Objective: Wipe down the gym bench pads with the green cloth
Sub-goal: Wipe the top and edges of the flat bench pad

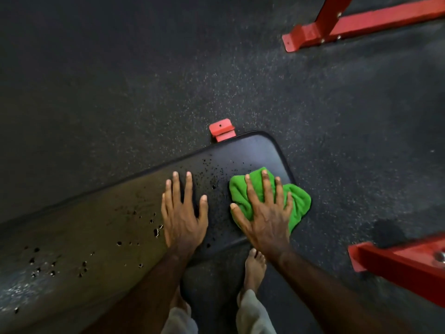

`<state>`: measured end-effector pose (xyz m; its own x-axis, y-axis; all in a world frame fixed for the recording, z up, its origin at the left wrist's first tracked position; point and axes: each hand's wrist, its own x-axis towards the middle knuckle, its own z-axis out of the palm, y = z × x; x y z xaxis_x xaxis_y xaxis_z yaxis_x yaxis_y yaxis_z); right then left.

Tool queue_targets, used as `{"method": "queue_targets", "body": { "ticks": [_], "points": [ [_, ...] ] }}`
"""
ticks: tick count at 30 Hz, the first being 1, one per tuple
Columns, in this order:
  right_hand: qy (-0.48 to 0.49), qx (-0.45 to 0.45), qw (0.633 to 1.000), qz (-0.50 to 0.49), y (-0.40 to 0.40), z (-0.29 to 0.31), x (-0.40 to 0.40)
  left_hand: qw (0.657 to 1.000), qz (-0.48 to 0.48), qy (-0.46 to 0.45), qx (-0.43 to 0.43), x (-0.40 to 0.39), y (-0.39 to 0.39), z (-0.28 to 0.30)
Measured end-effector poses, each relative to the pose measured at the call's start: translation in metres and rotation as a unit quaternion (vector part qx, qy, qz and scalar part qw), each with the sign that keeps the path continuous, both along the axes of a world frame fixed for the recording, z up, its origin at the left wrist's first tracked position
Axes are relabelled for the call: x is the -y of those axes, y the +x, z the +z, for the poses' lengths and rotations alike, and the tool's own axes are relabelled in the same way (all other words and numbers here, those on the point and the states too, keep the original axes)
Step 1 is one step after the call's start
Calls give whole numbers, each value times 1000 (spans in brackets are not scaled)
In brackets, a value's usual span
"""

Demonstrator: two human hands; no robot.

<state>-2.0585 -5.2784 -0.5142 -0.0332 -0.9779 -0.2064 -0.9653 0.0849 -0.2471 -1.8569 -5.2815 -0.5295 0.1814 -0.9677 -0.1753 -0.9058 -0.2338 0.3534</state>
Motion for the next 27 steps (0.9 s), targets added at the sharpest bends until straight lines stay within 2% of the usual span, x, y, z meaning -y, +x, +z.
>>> {"method": "queue_targets", "body": {
  "ticks": [4,5,8,9,10,12,14,16,17,19,20,21,22,23,24,26,27],
  "points": [
    [-21,-51,992,117,-21,-6,39,1000,5,-6,2,-1,-2,-4],
    [-25,-58,992,105,-19,-6,54,1000,5,-8,3,-1,0,-4],
    [-31,-36,998,-47,12,-6,69,1000,7,-2,5,0,0,-5],
    [-36,-24,996,-76,27,-5,60,1000,8,2,3,0,0,-6],
    [-35,-17,997,-62,40,-4,45,1000,7,4,1,0,1,-5],
    [-35,-5,997,73,49,-2,10,1000,-4,0,-6,-2,2,-5],
    [-38,9,976,214,27,0,9,1000,-8,-3,-11,-3,3,-5],
    [-48,-28,958,283,-1,-5,35,1000,-3,-3,-13,-3,4,-6],
    [-57,-45,965,254,-9,-10,51,1000,-1,-1,-13,-3,4,-7],
    [-69,-40,995,66,-9,-13,78,1000,-5,3,-11,-2,4,-8],
    [-66,-24,997,-33,6,-13,83,1000,-5,5,-10,-2,5,-8],
    [-60,-14,993,-98,24,-12,81,1000,-6,4,-9,-3,4,-8],
    [-56,-16,993,-107,40,-12,72,1000,-7,1,-11,-3,5,-8],
    [-62,-19,997,-48,51,-11,59,1000,-6,-3,-13,-3,5,-8],
    [-69,-20,996,57,53,-11,45,1000,-6,-6,-15,-3,5,-7],
    [-79,0,962,260,27,-8,47,1000,-10,-4,-18,-2,5,-7],
    [-83,-2,947,312,10,-10,59,1000,-12,-2,-17,-3,5,-6]
  ]
}}
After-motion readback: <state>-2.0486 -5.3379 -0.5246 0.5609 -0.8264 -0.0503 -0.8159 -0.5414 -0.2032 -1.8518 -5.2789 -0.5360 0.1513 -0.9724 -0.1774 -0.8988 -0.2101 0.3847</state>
